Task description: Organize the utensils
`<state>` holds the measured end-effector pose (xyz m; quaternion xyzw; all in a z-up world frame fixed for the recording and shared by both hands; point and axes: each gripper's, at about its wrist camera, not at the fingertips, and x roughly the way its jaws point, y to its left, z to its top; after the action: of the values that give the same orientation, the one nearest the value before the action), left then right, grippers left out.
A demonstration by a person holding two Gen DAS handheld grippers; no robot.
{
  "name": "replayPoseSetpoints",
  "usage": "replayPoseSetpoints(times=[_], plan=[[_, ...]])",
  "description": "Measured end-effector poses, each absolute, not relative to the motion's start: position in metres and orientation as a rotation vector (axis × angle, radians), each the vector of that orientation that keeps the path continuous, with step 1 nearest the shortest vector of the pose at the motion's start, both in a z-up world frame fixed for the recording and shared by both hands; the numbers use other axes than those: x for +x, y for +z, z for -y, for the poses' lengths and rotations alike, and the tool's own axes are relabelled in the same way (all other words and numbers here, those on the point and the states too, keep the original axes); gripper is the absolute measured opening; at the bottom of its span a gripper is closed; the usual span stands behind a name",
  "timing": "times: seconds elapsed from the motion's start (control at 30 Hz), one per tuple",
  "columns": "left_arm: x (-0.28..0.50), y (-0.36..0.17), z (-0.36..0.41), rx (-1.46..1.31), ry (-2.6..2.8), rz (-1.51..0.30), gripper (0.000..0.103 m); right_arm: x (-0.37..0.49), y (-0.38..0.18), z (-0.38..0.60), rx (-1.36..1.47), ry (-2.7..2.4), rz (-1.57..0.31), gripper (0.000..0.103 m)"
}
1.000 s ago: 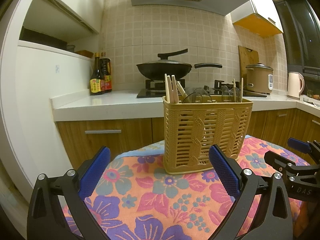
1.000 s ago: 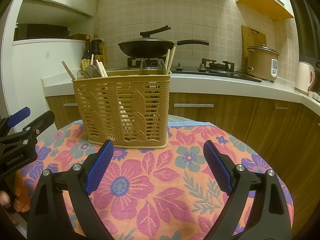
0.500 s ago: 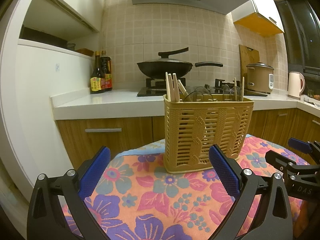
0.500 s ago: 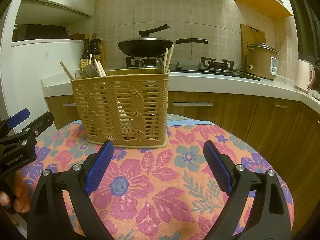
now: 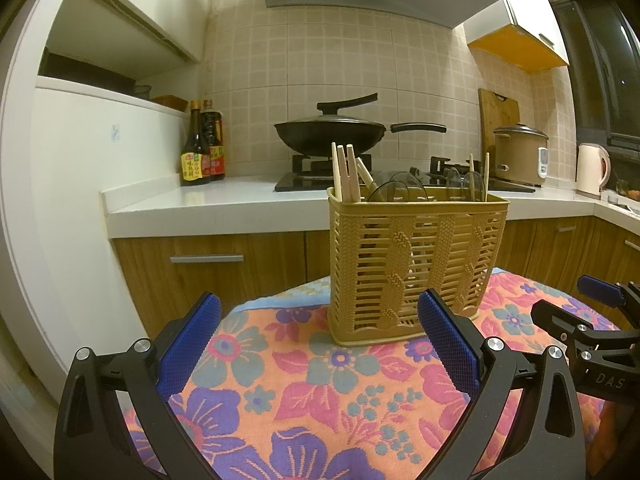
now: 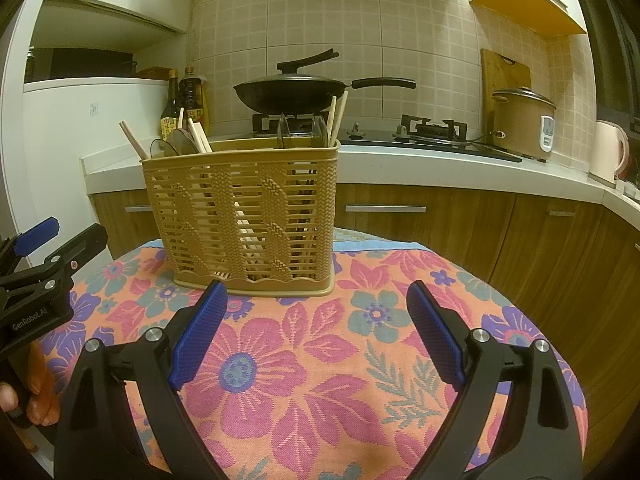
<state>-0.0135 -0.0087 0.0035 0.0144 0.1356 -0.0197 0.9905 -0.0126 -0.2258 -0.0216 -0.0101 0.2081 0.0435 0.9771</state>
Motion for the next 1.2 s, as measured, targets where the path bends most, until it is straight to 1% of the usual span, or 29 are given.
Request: replayPoseSetpoints(times=[1.2], plan=[[-0.0120, 0.0045, 0.0072, 0.032, -0.006, -0.279, 0.095, -0.0114, -0.0216, 0.2271, -0.025, 0.086, -0.424, 0.087]])
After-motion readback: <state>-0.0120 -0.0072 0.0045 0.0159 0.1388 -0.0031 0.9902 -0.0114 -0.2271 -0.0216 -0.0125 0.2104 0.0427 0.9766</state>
